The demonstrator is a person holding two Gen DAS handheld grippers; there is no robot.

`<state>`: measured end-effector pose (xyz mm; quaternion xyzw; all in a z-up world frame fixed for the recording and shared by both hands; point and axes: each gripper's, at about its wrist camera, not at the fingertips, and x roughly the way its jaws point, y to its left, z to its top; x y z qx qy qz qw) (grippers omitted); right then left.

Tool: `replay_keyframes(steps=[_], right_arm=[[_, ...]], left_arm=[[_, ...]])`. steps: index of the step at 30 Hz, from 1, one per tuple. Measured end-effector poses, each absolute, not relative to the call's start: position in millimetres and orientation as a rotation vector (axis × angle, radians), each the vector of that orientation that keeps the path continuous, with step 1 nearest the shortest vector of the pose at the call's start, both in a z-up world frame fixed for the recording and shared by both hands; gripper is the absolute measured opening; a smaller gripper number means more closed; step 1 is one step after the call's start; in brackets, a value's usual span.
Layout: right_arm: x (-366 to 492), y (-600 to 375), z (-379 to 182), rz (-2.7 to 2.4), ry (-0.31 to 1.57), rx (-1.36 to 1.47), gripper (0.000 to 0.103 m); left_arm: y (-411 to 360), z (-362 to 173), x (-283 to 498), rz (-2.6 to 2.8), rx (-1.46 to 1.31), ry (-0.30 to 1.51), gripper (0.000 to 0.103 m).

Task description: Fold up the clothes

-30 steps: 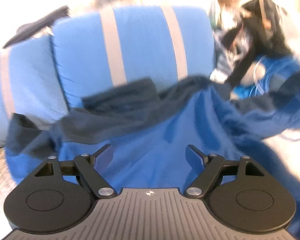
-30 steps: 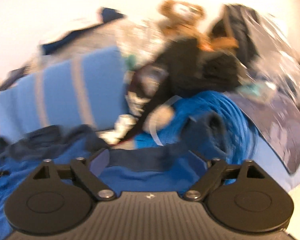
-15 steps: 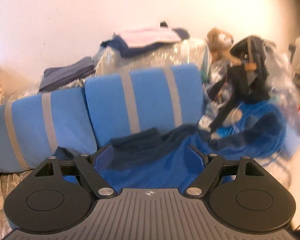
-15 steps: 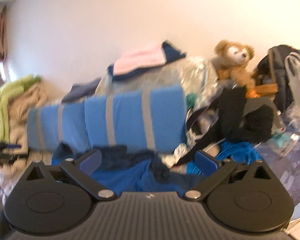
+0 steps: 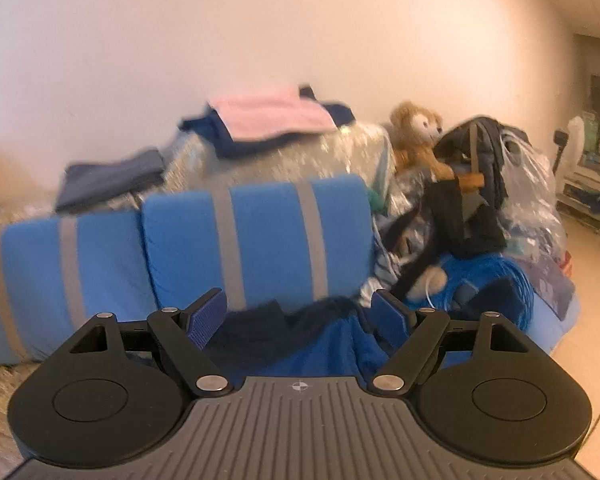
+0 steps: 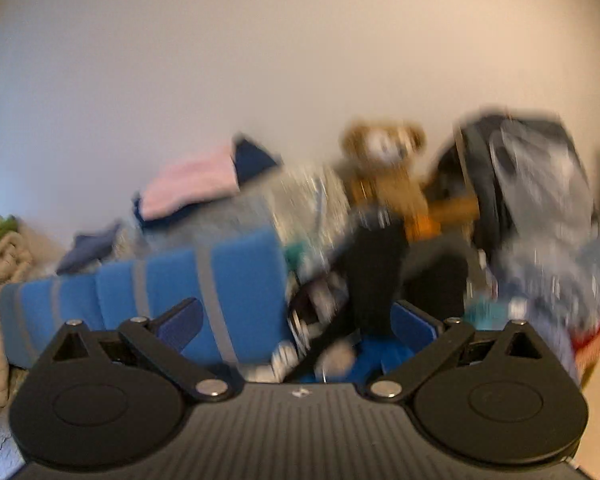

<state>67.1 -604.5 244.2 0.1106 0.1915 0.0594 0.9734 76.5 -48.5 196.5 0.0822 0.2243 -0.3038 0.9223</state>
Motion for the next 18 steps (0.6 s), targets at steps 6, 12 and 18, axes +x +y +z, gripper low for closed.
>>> replay_keyframes(steps=[6, 12, 18], right_arm=[[115.8, -633.4, 131.7, 0.077, 0.518, 0.29, 0.102], [151.3, -651.8, 38.7, 0.017, 0.635, 0.284, 0.091], [177.8, -657.1, -10.9, 0.036, 0.682, 0.325, 0.086]], left_arm=[[-73.9, 134.8, 100.8, -0.637, 0.249, 0.51, 0.077], [-75.5, 95.2, 122.3, -0.647, 0.254, 0.6, 0.077], [-70.1, 75.6, 138.6, -0.634, 0.249, 0.651, 0.077]])
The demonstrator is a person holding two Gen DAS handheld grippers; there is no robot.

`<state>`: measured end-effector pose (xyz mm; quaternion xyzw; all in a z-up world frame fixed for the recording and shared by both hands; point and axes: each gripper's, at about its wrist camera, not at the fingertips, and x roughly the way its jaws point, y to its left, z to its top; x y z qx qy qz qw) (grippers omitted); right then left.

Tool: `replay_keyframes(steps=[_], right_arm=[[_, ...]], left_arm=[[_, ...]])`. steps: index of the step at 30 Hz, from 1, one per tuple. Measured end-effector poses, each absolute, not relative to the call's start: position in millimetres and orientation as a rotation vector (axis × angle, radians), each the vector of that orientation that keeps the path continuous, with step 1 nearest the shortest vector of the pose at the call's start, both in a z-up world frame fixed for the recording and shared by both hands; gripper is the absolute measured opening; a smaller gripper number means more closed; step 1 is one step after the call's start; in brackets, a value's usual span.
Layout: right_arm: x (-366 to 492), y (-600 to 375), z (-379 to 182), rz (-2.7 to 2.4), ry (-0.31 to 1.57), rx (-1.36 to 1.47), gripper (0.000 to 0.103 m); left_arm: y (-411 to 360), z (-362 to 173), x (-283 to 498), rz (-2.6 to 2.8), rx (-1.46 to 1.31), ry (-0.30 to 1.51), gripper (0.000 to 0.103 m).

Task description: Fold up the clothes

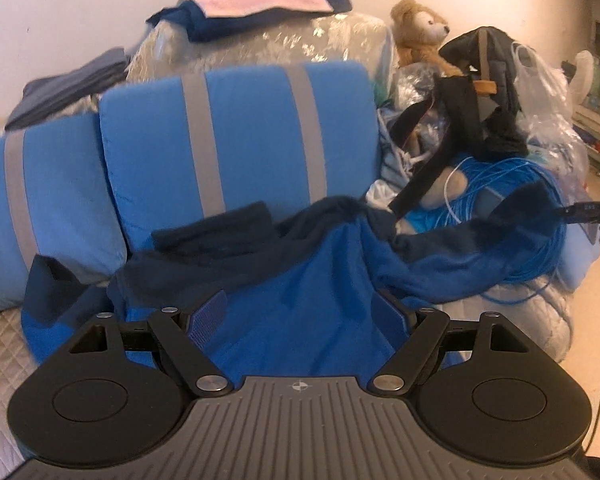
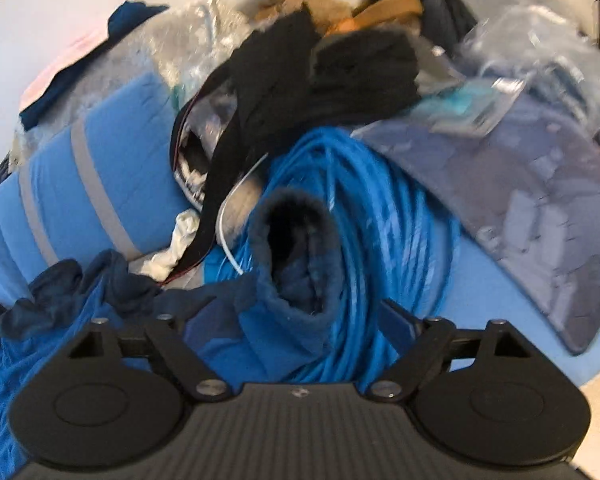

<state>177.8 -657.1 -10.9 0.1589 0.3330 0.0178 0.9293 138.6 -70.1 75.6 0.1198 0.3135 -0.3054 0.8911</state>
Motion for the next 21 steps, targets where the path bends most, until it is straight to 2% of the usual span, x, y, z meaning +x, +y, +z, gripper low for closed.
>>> replay_keyframes(steps=[3, 5, 6, 7, 8, 11, 21], right_arm=[[187.6, -651.2, -24.4, 0.047, 0.693, 0.299, 0.076], [192.0, -650.5, -30.4, 0.042, 0.685, 0.31, 0.063], [191.3, -650.3, -30.1, 0.041, 0.665, 0.316, 0.061], [190.7, -650.0, -29.0, 0.039, 0.646, 0.318, 0.036], [190.5, -649.1, -24.9, 0.028, 0.635, 0.303, 0.019], [190.0, -646.3, -12.5, -0.004, 0.602, 0.256, 0.015], [206.1, -679.2, 42.8, -0.187, 0.467, 0.191, 0.014]], left_arm=[[-67.0, 69.4, 144.2, -0.626, 0.237, 0.673, 0.077], [-65.4, 65.8, 147.1, -0.619, 0.23, 0.688, 0.077], [-64.8, 64.2, 147.9, -0.617, 0.229, 0.694, 0.077], [-64.3, 62.6, 148.6, -0.616, 0.228, 0.699, 0.077], [-63.9, 61.1, 148.9, -0.616, 0.229, 0.703, 0.077], [-63.5, 56.7, 150.1, -0.614, 0.235, 0.714, 0.077], [-61.2, 49.3, 151.2, -0.587, 0.244, 0.741, 0.077]])
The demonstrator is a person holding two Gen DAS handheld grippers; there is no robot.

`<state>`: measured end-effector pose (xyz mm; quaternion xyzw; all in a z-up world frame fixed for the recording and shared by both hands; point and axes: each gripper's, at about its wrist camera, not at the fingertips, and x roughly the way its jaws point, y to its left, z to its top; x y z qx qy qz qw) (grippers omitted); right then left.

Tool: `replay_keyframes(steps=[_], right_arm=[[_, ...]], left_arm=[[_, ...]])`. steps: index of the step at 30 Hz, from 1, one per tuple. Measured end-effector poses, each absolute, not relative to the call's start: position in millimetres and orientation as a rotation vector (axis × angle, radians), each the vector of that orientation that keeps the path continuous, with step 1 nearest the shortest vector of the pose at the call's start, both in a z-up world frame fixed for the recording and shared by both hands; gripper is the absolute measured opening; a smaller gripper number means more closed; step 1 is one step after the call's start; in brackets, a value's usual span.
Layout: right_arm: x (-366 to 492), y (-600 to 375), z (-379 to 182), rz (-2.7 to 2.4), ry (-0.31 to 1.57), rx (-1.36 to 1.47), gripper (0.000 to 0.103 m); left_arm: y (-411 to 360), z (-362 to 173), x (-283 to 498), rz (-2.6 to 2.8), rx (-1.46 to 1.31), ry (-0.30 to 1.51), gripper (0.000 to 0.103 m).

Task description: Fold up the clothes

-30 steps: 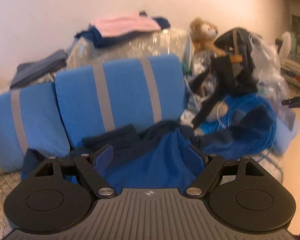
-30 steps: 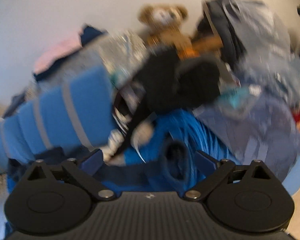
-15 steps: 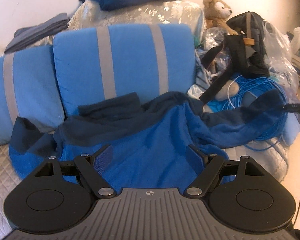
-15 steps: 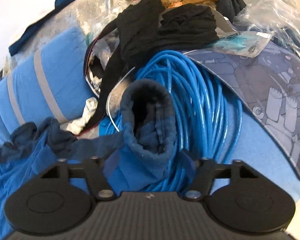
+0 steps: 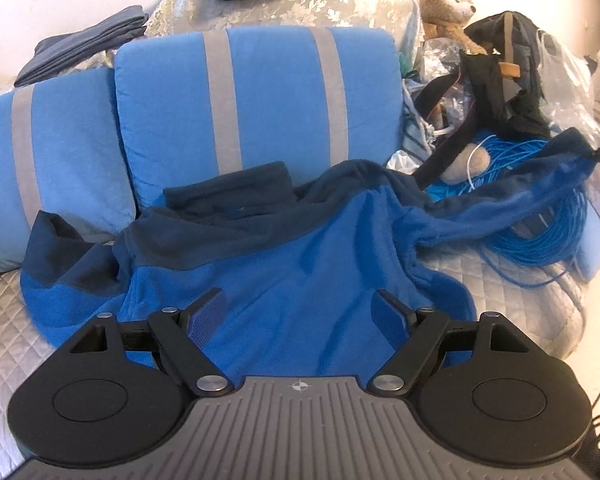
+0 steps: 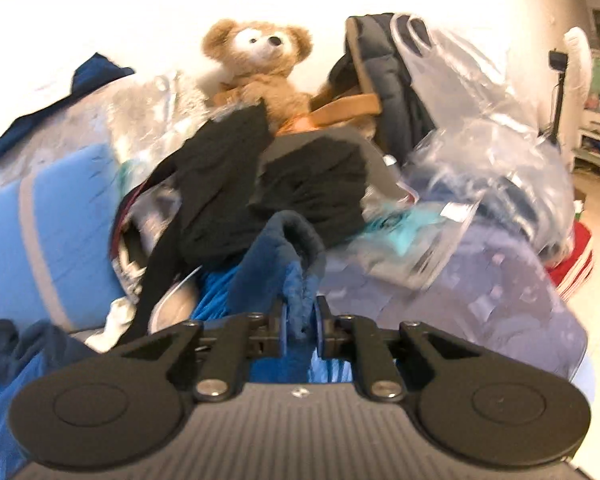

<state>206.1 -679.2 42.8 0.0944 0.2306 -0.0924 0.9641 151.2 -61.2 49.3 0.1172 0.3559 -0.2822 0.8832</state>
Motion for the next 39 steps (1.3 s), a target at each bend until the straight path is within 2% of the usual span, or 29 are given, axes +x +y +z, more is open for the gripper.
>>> replay_keyframes(steps=[7, 9, 11, 14, 22, 27, 34, 39], right_arm=[[218.5, -670.6, 29.8, -0.238, 0.508, 0.101, 0.018], [217.6, -666.8, 26.9, -0.248, 0.528, 0.084, 0.036], [213.4, -663.1, 26.7, -0.257, 0.545, 0.069, 0.06], [202.1, -656.0, 29.7, -0.265, 0.54, 0.05, 0.08], [159.5, -615.1, 51.3, -0.215, 0.452, 0.039, 0.083], [148.3, -580.8, 51.5, -0.075, 0.474, 0.035, 0.084], [157.7, -534.9, 14.0, 0.171, 0.622, 0.115, 0.084], [179.8, -505.7, -26.9, 0.306, 0.728, 0.341, 0.083]], left_arm=[[-59.6, 41.7, 145.8, -0.61, 0.248, 0.76, 0.077], [-60.1, 38.4, 145.0, -0.615, 0.253, 0.766, 0.077], [-60.9, 34.6, 144.9, -0.618, 0.251, 0.772, 0.077], [-62.0, 29.7, 145.6, -0.625, 0.241, 0.783, 0.077], [-82.1, 15.5, 145.2, -0.666, 0.219, 0.812, 0.077], [-98.5, 8.6, 140.1, -0.703, 0.219, 0.822, 0.077], [-126.1, -6.1, 137.5, -0.749, 0.217, 0.844, 0.077], [-148.2, -20.7, 136.3, -0.792, 0.215, 0.854, 0.077]])
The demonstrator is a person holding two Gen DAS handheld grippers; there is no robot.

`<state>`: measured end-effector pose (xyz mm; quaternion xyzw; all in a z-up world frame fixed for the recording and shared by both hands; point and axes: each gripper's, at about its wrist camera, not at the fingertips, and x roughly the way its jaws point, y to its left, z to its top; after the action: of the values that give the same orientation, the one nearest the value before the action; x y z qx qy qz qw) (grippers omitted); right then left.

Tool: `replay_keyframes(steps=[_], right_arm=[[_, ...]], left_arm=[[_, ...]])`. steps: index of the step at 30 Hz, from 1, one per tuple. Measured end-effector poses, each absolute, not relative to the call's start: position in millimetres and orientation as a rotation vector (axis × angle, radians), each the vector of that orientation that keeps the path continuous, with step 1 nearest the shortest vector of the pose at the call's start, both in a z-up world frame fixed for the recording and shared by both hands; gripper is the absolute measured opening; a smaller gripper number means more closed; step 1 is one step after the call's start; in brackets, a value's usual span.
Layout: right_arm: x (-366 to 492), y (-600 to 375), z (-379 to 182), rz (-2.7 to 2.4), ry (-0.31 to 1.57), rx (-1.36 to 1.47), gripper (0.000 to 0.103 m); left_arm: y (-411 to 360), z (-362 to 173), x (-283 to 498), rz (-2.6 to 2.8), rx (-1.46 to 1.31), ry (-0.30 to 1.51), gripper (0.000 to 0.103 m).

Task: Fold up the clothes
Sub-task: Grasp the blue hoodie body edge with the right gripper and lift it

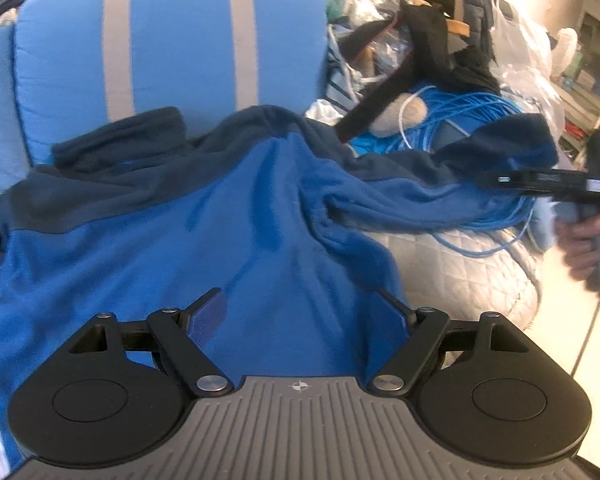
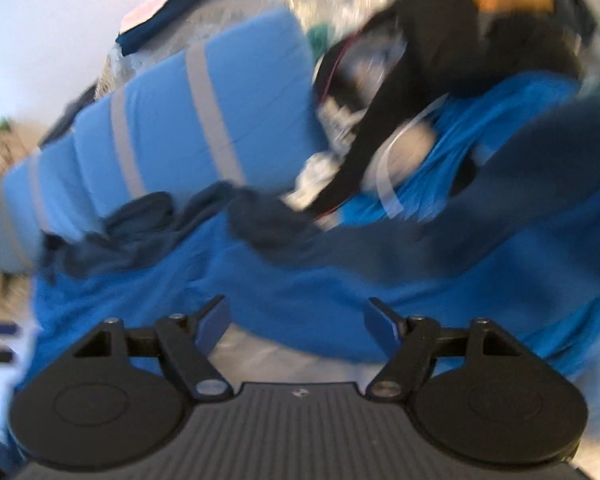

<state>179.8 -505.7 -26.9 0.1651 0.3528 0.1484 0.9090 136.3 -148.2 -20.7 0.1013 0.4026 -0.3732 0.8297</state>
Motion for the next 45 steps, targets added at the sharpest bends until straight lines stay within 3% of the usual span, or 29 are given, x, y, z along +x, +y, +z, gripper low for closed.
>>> replay_keyframes(steps=[10, 14, 19, 21, 25, 26, 45], right_arm=[[240.8, -459.4, -131.1, 0.368, 0.889, 0.913, 0.079], [252.7, -453.2, -164.1, 0.292, 0.928, 1.128, 0.071], [257.7, -453.3, -178.8, 0.262, 0.866, 1.278, 0.066], [257.0, -456.2, -182.7, 0.224, 0.841, 1.327, 0.057], [255.5, -462.0, -186.1, 0.148, 0.837, 1.315, 0.016], [255.7, -463.8, -185.0, 0.136, 0.837, 1.295, 0.01], [322.7, -485.5, -115.9, 0.106, 0.742, 0.824, 0.008]], left_arm=[[-178.9, -64.2, 137.1, -0.885, 0.212, 0.857, 0.077], [-180.0, -71.5, 140.0, -0.893, 0.209, 0.837, 0.077], [-183.5, -73.9, 139.5, -0.905, 0.223, 0.829, 0.077], [-186.4, -74.6, 138.5, -0.914, 0.226, 0.826, 0.077], [-194.6, -77.3, 135.5, -0.933, 0.241, 0.825, 0.077], [-197.2, -78.4, 133.9, -0.938, 0.251, 0.82, 0.077], [-245.1, -110.0, 91.2, -1.151, 0.339, 0.894, 0.077]])
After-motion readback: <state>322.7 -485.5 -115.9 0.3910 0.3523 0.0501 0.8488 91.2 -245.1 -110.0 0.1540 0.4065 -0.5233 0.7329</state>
